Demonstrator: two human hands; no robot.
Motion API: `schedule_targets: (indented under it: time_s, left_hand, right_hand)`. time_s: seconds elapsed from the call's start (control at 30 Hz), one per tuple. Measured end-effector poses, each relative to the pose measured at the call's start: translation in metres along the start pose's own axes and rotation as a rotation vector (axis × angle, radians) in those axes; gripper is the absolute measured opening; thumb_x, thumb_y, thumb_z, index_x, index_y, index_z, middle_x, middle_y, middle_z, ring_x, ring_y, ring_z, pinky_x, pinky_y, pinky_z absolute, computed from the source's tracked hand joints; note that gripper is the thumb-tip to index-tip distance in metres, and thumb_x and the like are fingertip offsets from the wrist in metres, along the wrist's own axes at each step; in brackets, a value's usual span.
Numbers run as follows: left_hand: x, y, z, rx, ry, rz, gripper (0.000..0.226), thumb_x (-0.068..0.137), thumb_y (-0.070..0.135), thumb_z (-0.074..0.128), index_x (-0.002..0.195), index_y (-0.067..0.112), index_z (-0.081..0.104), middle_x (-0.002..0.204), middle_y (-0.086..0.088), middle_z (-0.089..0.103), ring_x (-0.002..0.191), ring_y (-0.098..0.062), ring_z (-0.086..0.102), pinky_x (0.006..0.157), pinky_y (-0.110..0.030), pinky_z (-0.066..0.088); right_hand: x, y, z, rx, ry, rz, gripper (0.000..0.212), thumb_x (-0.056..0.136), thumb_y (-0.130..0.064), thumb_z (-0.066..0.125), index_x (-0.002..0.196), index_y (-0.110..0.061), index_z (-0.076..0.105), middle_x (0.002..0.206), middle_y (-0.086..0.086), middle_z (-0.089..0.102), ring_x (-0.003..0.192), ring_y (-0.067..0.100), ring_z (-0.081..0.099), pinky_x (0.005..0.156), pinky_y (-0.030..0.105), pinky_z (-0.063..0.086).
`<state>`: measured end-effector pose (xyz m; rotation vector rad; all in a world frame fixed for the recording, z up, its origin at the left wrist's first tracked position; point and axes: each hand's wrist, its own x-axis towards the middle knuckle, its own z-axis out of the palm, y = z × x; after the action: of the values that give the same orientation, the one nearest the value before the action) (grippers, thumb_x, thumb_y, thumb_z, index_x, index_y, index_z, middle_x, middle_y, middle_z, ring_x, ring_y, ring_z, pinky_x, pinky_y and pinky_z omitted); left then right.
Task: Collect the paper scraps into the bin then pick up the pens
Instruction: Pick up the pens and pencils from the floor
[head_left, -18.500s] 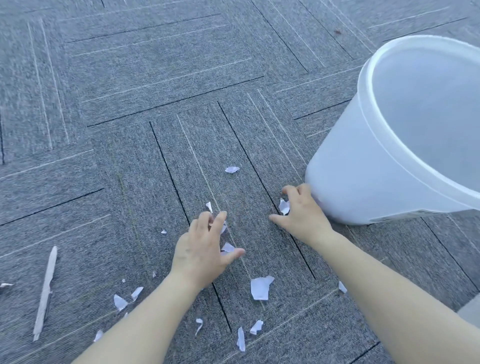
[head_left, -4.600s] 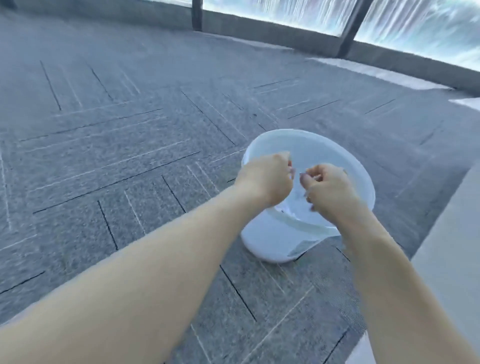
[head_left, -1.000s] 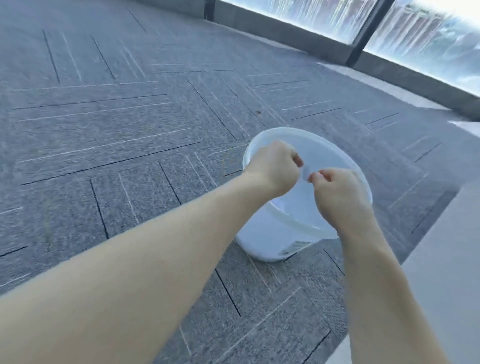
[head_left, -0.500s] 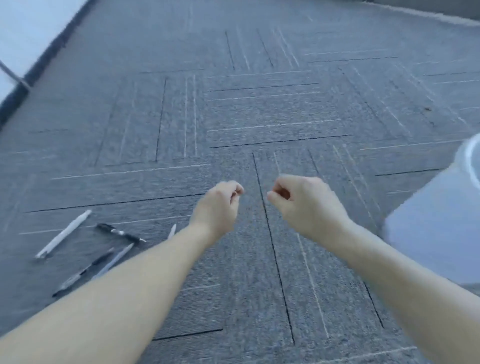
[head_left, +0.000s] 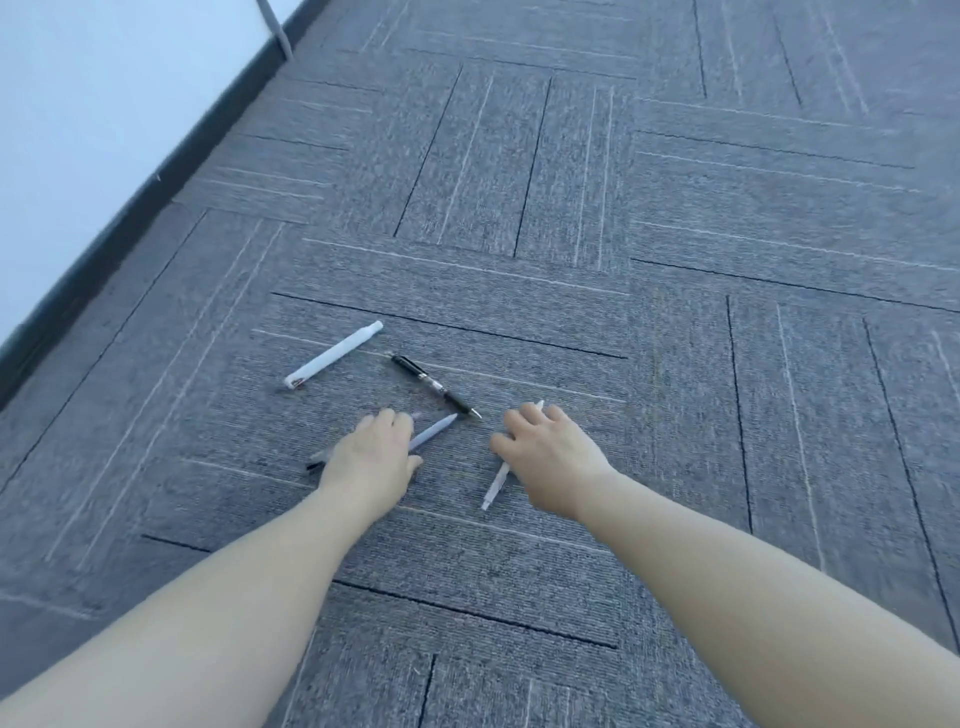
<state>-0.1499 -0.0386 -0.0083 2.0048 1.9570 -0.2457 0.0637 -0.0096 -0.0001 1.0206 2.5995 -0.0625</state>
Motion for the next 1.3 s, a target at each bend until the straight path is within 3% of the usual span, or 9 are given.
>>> schedule_targets:
  time_s: [0.13,0.27,0.4,0.5,0.7,0.83,0.93,1.07,1.3]
  left_hand:
    - [-0.002,-0.009,-0.001,-0.033,0.141,0.130,0.014,0.097,0.029,0.044,0.102,0.016,0.044,0.098,-0.001,0.050,0.082,-0.016,0.047,0.067,-0.029,0.044]
    - [-0.003,-0.039,-0.003,-0.195,0.240,-0.050,0.012,0.098,0.027,0.039,0.092,0.018,0.034,0.086,0.000,0.048,0.064,-0.014,0.045,0.052,-0.026,0.033]
    - [-0.004,-0.054,0.002,-0.123,0.123,-0.048,0.031,0.092,0.049,0.048,0.099,0.019,0.042,0.092,0.002,0.043,0.075,-0.015,0.049,0.062,-0.030,0.042]
    - [-0.003,-0.055,0.010,-0.133,0.097,-0.012,0.025,0.094,0.043,0.046,0.097,0.018,0.046,0.094,0.001,0.045,0.076,-0.015,0.049,0.065,-0.031,0.046]
    - [0.028,-0.081,-0.014,-0.331,0.405,-0.246,0.016,0.098,0.026,0.041,0.105,0.012,0.037,0.080,-0.002,0.053,0.054,-0.013,0.049,0.041,-0.025,0.032]
    - [0.075,-0.093,-0.035,-0.133,0.268,-0.323,0.038,0.093,0.042,0.052,0.110,0.010,0.043,0.089,-0.005,0.053,0.067,-0.021,0.055,0.054,-0.035,0.047]
    - [0.090,-0.093,-0.044,-0.075,0.116,-0.373,0.038,0.090,0.043,0.056,0.106,0.009,0.052,0.079,-0.003,0.050,0.063,-0.019,0.052,0.052,-0.031,0.041]
    - [0.076,-0.054,-0.044,-0.161,0.134,-0.205,0.027,0.091,0.035,0.048,0.099,0.009,0.051,0.081,-0.001,0.044,0.059,-0.014,0.049,0.050,-0.028,0.041]
    - [0.058,0.105,-0.114,-0.827,0.260,0.186,0.021,0.089,0.037,0.047,0.089,0.016,0.048,0.073,-0.003,0.060,0.063,-0.025,0.059,0.054,-0.038,0.049]
  right_hand:
    - [0.019,-0.012,-0.008,0.073,0.079,0.006,0.025,0.090,-0.024,0.051,0.113,-0.015,0.051,0.108,0.006,0.060,0.100,0.029,0.055,0.087,0.039,0.039]
    - [0.054,-0.024,-0.032,0.539,0.103,0.403,0.008,0.092,-0.023,0.044,0.097,-0.019,0.038,0.092,0.002,0.054,0.072,0.028,0.053,0.060,0.034,0.036]
    - [0.103,-0.032,-0.040,0.599,0.048,0.520,0.025,0.096,-0.035,0.046,0.112,-0.017,0.049,0.105,0.006,0.051,0.081,0.028,0.056,0.065,0.037,0.045]
    - [0.122,-0.035,-0.042,0.549,-0.048,0.533,0.025,0.096,-0.033,0.048,0.112,-0.014,0.052,0.108,0.008,0.054,0.082,0.027,0.060,0.067,0.039,0.051]
    - [0.112,-0.038,-0.045,0.922,0.061,0.707,0.010,0.089,-0.027,0.052,0.093,-0.018,0.048,0.076,0.001,0.058,0.058,0.018,0.053,0.051,0.034,0.048]
    - [0.095,-0.052,-0.039,1.245,0.035,0.753,0.005,0.090,-0.016,0.049,0.085,-0.018,0.050,0.072,0.003,0.053,0.056,0.020,0.048,0.057,0.040,0.056]
    - [0.081,-0.056,-0.035,1.369,0.029,0.773,0.006,0.092,-0.017,0.049,0.086,-0.016,0.051,0.072,0.006,0.054,0.058,0.021,0.048,0.053,0.035,0.048]
    - [0.065,-0.048,-0.040,1.755,0.080,0.868,0.011,0.092,-0.005,0.047,0.092,-0.014,0.053,0.066,0.007,0.055,0.048,0.020,0.048,0.050,0.031,0.044]
    - [0.002,0.029,-0.112,2.051,0.623,0.874,0.011,0.095,-0.015,0.052,0.102,-0.010,0.059,0.055,0.000,0.041,0.044,0.013,0.035,0.043,0.024,0.032]
